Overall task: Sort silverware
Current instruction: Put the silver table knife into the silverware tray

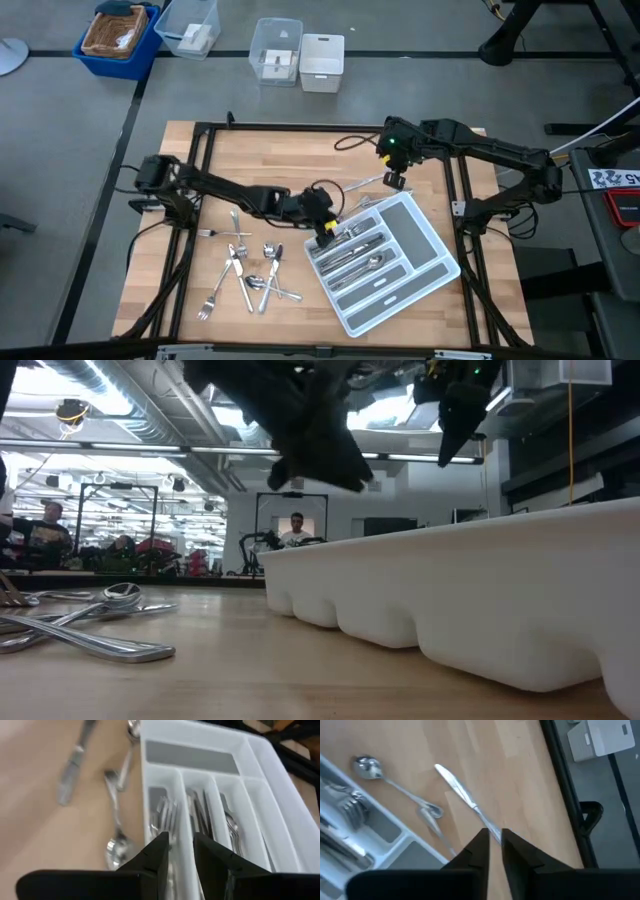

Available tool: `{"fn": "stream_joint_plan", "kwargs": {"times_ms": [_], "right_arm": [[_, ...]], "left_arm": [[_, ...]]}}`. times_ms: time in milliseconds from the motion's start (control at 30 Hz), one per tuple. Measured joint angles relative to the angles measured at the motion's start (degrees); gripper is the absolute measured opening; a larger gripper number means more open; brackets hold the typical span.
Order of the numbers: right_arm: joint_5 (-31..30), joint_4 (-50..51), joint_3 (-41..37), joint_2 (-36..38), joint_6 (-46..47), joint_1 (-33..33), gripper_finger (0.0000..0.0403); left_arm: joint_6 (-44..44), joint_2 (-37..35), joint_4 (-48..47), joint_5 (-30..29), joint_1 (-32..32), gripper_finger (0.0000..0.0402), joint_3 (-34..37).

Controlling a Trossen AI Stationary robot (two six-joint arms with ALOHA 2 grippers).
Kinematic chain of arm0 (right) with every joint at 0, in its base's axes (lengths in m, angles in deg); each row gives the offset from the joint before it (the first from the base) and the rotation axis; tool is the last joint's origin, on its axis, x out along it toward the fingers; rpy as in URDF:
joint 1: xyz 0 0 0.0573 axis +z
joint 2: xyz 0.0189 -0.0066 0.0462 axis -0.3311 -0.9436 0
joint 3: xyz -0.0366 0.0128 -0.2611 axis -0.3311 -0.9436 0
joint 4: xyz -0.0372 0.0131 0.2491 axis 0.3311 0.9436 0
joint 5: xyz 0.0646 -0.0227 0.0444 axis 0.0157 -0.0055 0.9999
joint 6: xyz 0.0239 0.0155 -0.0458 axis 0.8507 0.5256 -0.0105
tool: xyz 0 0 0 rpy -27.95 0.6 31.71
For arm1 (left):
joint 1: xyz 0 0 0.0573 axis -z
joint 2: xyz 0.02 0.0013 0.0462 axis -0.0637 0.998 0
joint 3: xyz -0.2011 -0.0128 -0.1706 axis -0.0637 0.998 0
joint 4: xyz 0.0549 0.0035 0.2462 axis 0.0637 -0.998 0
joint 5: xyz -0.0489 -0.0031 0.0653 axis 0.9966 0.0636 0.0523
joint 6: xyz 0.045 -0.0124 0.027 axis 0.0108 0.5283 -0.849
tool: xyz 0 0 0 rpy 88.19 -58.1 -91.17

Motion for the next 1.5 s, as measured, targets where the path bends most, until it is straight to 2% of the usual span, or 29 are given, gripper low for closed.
{"fn": "stream_joint_plan", "kwargs": {"times_ms": [133,233,433,567,700,767,1000,1500], "right_arm": [[0.0,-3.1,0.0,-1.9,-5.5,-4.1,0.0094],[1.7,-6.2,0.0,-4.4,-10.7,-6.9,0.0108],[10.9,-9.2,0.0,-12.3,-20.3,-11.6,0.0112],[11.8,-8.4,0.0,-18.3,-27.1,-11.8,0.0112],[14.0,-7.0,0.0,-23.7,-29.5,-11.3,0.0112],[15.4,-5.7,0.0,-26.0,-29.9,-11.0,0.0112],[14.8,-6.5,0.0,-31.2,-32.9,-10.5,0.0112],[14.1,-8.6,-0.6,-35.6,-35.6,-10.6,0.0112]], "left_arm": [[-2.8,-5.2,-5.6,0.0,-2.1,0.0076,0.0],[-5.5,-9.4,-10.1,0.2,-4.2,0.0076,0.0],[-11.3,-15.2,-18.9,0.1,-9.4,0.0074,0.0],[-14.2,-16.7,-24.2,0.1,-12.6,0.0072,0.0],[-14.6,-16.8,-28.3,0.1,-15.2,0.0072,0.2],[-15.0,-16.9,-28.8,0.1,-16.2,0.0072,0.9],[-15.3,-16.9,-28.8,0.1,-18.6,0.0072,3.2],[-11.2,-16.9,-24.7,0.1,-20.1,0.0072,5.9]]}}
